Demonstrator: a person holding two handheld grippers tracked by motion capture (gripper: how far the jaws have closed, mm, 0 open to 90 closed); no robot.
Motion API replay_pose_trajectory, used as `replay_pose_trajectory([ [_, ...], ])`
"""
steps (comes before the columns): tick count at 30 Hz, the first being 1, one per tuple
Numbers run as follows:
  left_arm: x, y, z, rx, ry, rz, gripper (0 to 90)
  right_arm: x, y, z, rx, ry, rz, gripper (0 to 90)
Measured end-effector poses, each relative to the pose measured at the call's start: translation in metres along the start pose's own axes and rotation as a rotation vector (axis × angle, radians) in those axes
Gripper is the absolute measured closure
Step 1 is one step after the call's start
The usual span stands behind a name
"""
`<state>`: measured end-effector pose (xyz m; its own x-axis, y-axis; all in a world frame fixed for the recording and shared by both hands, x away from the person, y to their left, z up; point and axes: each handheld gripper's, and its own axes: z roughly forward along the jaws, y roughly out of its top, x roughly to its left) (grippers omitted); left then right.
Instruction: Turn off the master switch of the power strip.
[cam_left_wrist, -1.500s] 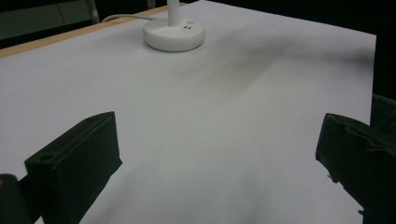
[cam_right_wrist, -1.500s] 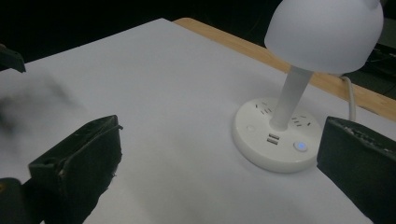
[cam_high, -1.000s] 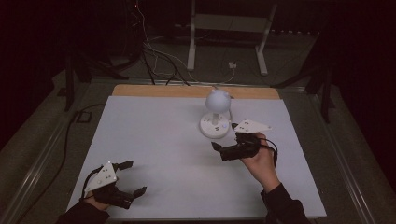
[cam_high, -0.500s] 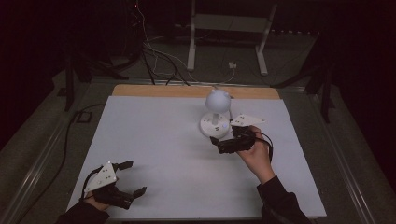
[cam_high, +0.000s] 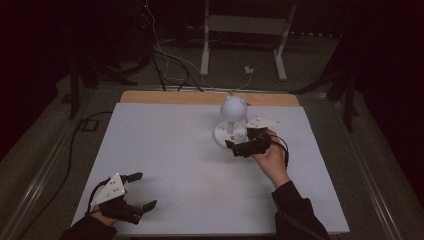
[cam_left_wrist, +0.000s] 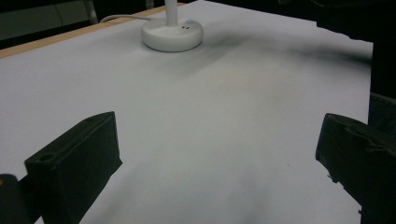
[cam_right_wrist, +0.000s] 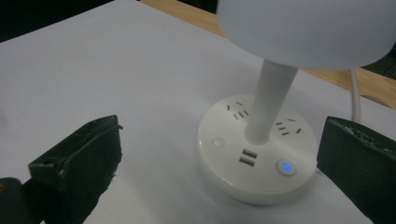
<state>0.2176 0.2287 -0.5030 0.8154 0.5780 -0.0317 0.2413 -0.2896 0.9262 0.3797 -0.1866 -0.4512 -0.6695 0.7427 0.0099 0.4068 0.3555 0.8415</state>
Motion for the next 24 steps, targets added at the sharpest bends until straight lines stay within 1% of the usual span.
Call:
replay_pose_trajectory([
  [6, 0.000, 0.000, 0.000, -0.002, -0.002, -0.002, 0.3, -0.009, -0.002, 0.007, 0.012, -0.023, 0.020, 1.2],
  [8, 0.000, 0.000, 0.000, -0.003, -0.003, -0.004, 0.3, -0.012, -0.003, 0.009, 0.009, -0.029, 0.025, 1.2],
  [10, 0.000, 0.000, 0.000, -0.003, -0.002, -0.003, 0.3, -0.015, -0.004, 0.011, 0.006, -0.028, 0.041, 1.2],
  [11, 0.000, 0.000, 0.000, -0.001, -0.003, -0.002, 0.3, -0.017, -0.005, 0.013, 0.005, -0.033, 0.044, 2.6],
  [15, 0.000, 0.000, 0.000, -0.002, -0.003, -0.003, 0.3, -0.022, -0.008, 0.017, 0.026, -0.046, 0.053, 5.9],
  [18, 0.000, 0.000, 0.000, -0.001, -0.004, -0.003, 0.3, -0.025, -0.010, 0.020, 0.033, -0.051, 0.059, 6.2],
  [20, 0.000, 0.000, 0.000, -0.001, -0.003, -0.003, 0.3, -0.027, -0.011, 0.022, 0.042, -0.067, 0.055, 7.9],
  [22, 0.001, 0.000, 0.000, 0.003, -0.003, -0.001, 0.3, -0.028, -0.012, 0.023, 0.035, -0.090, 0.065, 8.0],
  [24, 0.000, 0.000, 0.000, -0.001, -0.004, -0.003, 0.3, -0.030, -0.013, 0.025, 0.033, -0.101, 0.071, 9.5],
])
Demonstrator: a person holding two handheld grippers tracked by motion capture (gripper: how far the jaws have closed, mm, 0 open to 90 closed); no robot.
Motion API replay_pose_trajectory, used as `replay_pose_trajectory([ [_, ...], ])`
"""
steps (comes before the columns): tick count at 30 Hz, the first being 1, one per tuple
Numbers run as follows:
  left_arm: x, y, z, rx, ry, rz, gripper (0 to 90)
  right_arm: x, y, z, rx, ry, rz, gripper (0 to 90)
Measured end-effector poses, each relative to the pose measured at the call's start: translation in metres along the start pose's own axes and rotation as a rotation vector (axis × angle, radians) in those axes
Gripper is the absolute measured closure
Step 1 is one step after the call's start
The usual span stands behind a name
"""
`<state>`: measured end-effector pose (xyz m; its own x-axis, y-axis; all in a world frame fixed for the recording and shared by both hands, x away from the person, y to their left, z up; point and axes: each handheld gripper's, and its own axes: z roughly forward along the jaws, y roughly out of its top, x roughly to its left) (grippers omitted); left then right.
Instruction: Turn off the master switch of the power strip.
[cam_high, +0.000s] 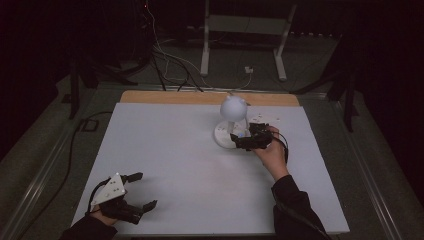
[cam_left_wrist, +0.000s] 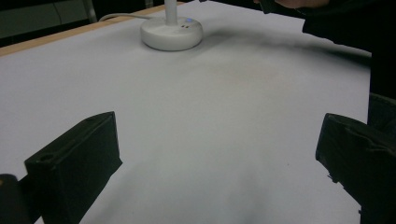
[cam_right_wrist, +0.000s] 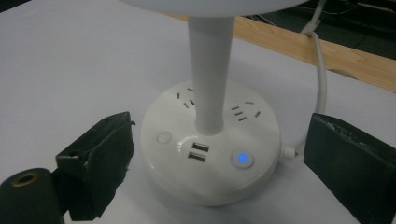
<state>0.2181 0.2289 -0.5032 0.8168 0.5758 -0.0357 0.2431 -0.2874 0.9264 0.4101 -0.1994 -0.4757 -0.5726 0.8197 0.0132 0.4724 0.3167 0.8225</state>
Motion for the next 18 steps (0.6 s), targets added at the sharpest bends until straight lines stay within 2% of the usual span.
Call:
replay_pose_trajectory([
  [1, 0.0000, 0.0000, 0.0000, 0.000, 0.000, 0.000, 0.3, -0.0002, 0.0001, 0.0004, -0.001, -0.012, 0.006, 14.0],
  [4, 0.0001, -0.0002, 0.0002, 0.005, 0.000, 0.001, 0.3, -0.0025, 0.0010, 0.0021, -0.005, -0.037, 0.049, 17.9],
  [10, 0.0002, -0.0002, 0.0002, 0.004, -0.001, 0.000, 0.3, -0.0057, 0.0026, 0.0023, 0.011, -0.079, 0.097, 40.9],
  [13, -0.0001, -0.0001, 0.0001, 0.001, -0.002, -0.002, 0.3, -0.0073, 0.0027, 0.0024, 0.010, -0.100, 0.106, 51.5],
  [18, 0.0000, -0.0001, 0.0001, 0.000, -0.002, -0.003, 0.3, -0.0099, 0.0014, 0.0047, 0.024, -0.117, 0.121, 64.3],
])
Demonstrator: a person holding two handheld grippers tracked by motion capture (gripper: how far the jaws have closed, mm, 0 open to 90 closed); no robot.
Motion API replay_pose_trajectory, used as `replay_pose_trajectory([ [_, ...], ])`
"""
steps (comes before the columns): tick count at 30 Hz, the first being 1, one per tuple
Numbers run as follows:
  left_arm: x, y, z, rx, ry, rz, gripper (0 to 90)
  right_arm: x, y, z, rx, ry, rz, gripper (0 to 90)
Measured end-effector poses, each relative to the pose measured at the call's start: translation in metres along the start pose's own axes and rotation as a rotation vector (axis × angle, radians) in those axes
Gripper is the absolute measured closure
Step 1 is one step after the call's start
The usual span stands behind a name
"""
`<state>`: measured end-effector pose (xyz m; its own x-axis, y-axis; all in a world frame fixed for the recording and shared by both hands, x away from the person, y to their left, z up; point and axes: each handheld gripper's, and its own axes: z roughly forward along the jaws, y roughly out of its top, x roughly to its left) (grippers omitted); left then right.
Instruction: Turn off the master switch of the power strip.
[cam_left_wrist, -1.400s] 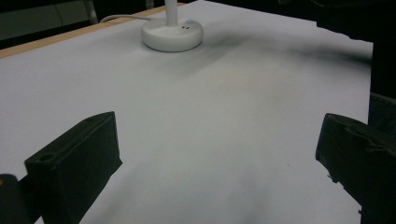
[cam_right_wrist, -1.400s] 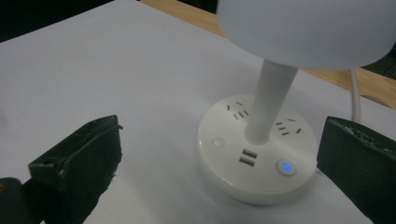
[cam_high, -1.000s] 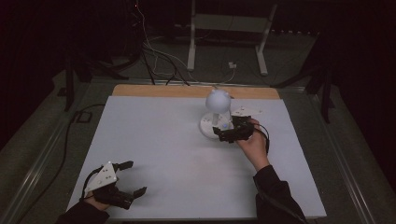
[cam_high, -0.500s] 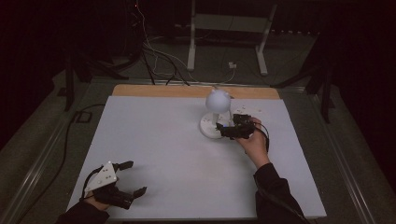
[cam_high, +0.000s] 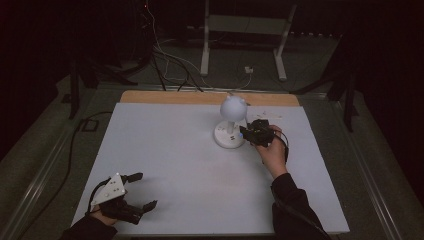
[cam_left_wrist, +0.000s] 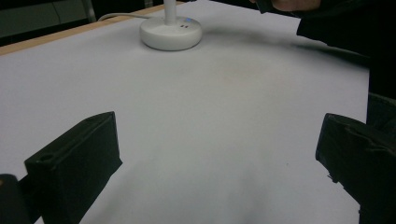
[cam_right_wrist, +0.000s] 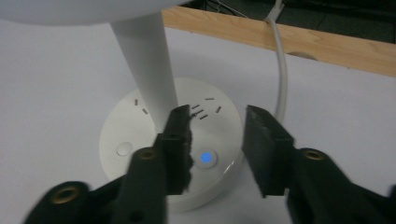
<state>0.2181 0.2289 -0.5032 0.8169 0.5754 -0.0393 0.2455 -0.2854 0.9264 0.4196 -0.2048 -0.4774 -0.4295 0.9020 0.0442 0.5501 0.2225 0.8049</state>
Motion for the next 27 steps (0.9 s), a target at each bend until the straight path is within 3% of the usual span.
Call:
replay_pose_trajectory([
  [11, 0.000, 0.000, 0.000, 0.003, -0.001, 0.001, 0.3, 0.001, -0.002, 0.007, 0.026, -0.029, -0.032, 89.1],
  [27, 0.000, 0.000, 0.000, 0.008, -0.001, 0.004, 0.3, 0.009, -0.009, 0.025, 0.058, -0.050, -0.057, 90.0],
])
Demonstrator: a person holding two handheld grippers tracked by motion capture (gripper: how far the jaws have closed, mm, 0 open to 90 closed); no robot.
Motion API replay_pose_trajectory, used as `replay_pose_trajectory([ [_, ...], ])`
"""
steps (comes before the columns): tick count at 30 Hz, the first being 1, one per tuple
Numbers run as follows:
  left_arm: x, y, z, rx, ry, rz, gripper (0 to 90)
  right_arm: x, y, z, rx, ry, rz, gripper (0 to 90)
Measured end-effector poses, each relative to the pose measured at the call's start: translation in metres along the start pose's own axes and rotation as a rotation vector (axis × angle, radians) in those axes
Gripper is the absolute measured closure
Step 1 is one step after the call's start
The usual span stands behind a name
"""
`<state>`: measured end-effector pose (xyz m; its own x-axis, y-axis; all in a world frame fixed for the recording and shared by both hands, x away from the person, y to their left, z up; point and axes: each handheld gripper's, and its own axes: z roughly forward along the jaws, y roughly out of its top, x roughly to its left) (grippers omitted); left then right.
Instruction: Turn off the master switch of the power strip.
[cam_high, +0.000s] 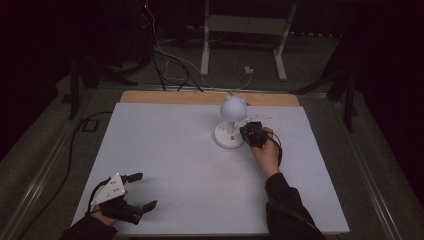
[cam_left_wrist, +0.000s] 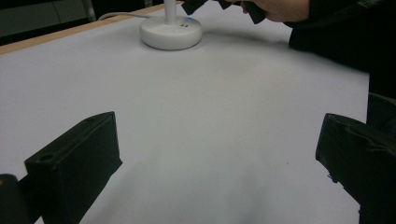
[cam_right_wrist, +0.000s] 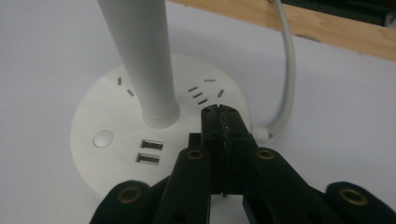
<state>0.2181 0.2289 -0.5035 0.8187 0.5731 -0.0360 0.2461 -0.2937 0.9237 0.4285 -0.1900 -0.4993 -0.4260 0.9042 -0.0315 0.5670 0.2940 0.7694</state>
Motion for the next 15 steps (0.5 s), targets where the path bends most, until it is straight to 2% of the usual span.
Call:
replay_pose_trajectory([
  [15, -0.0003, -0.0001, 0.0001, -0.001, 0.000, -0.002, 0.3, 0.0045, -0.0048, 0.0049, 0.002, -0.023, -0.022, 90.0],
])
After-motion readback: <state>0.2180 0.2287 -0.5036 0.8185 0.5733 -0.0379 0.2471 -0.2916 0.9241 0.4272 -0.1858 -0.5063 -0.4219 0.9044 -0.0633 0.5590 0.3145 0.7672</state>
